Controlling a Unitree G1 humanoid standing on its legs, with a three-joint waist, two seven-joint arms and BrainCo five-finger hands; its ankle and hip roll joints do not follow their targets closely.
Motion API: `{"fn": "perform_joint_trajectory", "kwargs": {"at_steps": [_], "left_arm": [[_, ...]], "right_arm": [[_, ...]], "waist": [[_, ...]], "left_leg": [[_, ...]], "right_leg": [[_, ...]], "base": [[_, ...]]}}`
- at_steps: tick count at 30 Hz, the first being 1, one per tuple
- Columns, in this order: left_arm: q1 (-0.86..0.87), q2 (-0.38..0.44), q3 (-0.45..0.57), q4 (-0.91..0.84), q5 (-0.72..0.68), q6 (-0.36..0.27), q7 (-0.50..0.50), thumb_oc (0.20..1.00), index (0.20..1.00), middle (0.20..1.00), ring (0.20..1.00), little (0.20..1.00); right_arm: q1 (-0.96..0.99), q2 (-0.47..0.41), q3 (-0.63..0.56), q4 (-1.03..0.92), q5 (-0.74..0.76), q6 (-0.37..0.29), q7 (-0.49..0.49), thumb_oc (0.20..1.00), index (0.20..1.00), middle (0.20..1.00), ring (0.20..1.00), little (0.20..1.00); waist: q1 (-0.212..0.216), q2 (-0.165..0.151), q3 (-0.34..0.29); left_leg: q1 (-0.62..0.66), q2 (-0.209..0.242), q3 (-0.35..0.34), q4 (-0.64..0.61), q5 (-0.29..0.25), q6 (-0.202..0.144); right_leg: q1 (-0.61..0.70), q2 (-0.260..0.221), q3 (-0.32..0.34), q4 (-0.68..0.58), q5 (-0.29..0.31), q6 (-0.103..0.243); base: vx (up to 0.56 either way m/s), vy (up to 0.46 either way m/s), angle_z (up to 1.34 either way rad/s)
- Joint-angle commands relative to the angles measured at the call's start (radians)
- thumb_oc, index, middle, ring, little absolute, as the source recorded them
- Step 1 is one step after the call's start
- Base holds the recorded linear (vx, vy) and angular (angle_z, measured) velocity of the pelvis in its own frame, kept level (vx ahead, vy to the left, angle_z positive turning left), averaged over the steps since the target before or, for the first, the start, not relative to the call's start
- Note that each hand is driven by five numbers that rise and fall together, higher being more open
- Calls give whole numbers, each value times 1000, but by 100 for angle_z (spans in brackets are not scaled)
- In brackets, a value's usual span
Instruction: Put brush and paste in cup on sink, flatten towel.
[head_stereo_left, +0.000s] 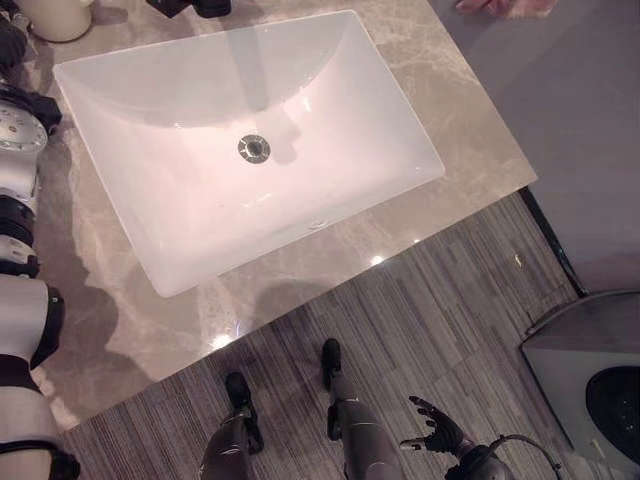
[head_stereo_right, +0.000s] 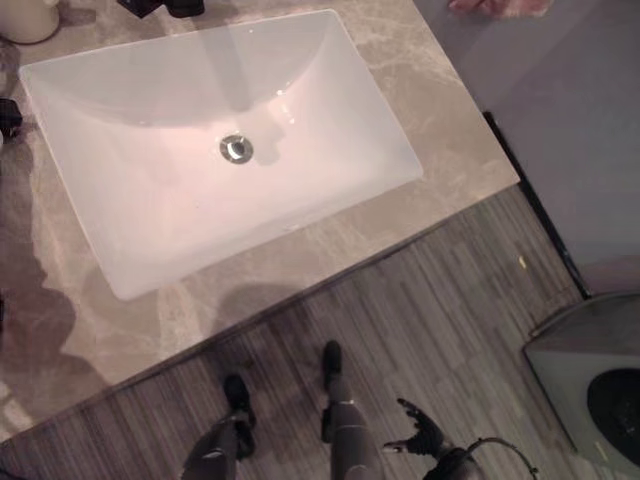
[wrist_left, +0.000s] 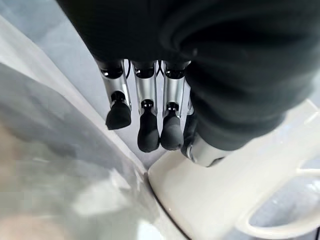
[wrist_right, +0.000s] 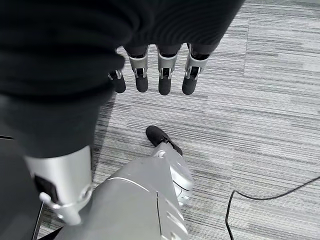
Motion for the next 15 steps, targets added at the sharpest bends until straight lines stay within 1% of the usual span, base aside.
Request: {"fn": "perform_joint_trajectory", "kwargs": {"at_steps": [1, 5, 10, 15], "left_arm": [[-52, -35, -8, 42, -23, -45, 0, 200, 200, 200, 200, 200], [-53, -34, -6, 51, -16, -41, 0, 200, 200, 200, 200, 200], [-42, -47, 14, 56, -23, -38, 7, 200, 200, 200, 200, 200], [-27, -55, 23, 63, 21, -23, 28, 200, 200, 200, 200, 200]], "right_arm": [[-29, -70, -65, 41, 14, -7, -9, 1000, 1000, 1000, 1000, 1000], [-22, -66, -66, 53, 4, -5, -9, 1000, 1000, 1000, 1000, 1000], [-15, -66, -72, 54, 7, -4, -12, 1000, 1000, 1000, 1000, 1000], [-18, -68, -71, 52, 3, -5, -15, 1000, 1000, 1000, 1000, 1000]], "waist": [[-18, 89, 19], [-20, 90, 18], [-22, 86, 12], [-16, 81, 6]], "left_leg": [[11, 19, -112, -43, 14, -64], [11, 21, -108, -48, 21, -64], [14, 21, -107, -42, 20, -64], [18, 26, -109, -36, 20, -64]], "right_leg": [[170, -30, 29, -29, 72, 132], [168, -30, 30, -29, 67, 132], [168, -29, 29, -29, 58, 132], [174, -26, 22, -29, 34, 132]], "base": [[-20, 6, -15], [-18, -11, -12], [-11, -13, 8], [-17, -28, -6]]}}
